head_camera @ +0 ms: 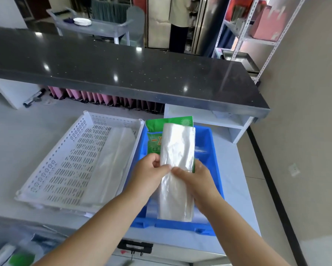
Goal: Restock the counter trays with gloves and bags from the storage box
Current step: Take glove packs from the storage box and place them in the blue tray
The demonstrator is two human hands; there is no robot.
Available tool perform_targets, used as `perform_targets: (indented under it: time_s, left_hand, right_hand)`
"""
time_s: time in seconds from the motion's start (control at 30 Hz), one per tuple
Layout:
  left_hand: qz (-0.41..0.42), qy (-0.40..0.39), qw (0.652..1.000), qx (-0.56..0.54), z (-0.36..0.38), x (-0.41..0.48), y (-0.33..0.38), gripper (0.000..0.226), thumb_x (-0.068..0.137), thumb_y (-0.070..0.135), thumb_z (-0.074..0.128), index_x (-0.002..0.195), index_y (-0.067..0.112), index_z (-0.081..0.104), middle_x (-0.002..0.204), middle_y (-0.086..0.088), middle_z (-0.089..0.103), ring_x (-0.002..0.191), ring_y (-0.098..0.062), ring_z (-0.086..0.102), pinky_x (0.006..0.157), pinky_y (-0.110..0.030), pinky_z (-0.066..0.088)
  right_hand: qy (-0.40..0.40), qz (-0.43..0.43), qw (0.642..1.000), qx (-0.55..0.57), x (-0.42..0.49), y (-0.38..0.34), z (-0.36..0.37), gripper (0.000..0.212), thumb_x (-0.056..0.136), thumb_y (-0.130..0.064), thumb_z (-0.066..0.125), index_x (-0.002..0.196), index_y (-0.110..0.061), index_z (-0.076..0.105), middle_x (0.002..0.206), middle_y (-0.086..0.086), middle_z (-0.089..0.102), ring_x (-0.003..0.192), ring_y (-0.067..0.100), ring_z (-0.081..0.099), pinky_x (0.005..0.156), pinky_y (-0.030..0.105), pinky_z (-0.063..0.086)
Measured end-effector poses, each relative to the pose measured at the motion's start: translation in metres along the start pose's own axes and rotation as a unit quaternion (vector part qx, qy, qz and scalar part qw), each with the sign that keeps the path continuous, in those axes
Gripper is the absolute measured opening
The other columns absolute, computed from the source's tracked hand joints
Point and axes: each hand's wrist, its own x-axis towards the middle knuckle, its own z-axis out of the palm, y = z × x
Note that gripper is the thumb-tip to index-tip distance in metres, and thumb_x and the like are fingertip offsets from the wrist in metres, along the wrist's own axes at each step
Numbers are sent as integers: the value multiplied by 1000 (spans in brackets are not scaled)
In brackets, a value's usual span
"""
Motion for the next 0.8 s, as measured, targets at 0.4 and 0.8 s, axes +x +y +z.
perform_targets:
  time_s: [0.4,0.8]
  left_hand:
    - [49,-71,993,-76,-31,85,33,6,77,7,61,76,13,58,74,-10,62,66,-22,56,64,-32,41]
    - [255,-187,894,317,12,124,9,14,85,19,50,78,30,44,75,4,57,73,-27,55,64,-36,43]
  right_hand:
    - [145,-51,983,-98,37,-37,-29,21,92,-27,55,75,-18,61,63,2,70,55,18,65,50,29,53]
    - [326,-149,844,-398,37,-74,-111,27,89,-28,54,73,-7,48,53,0,49,48,15,43,47,30,35]
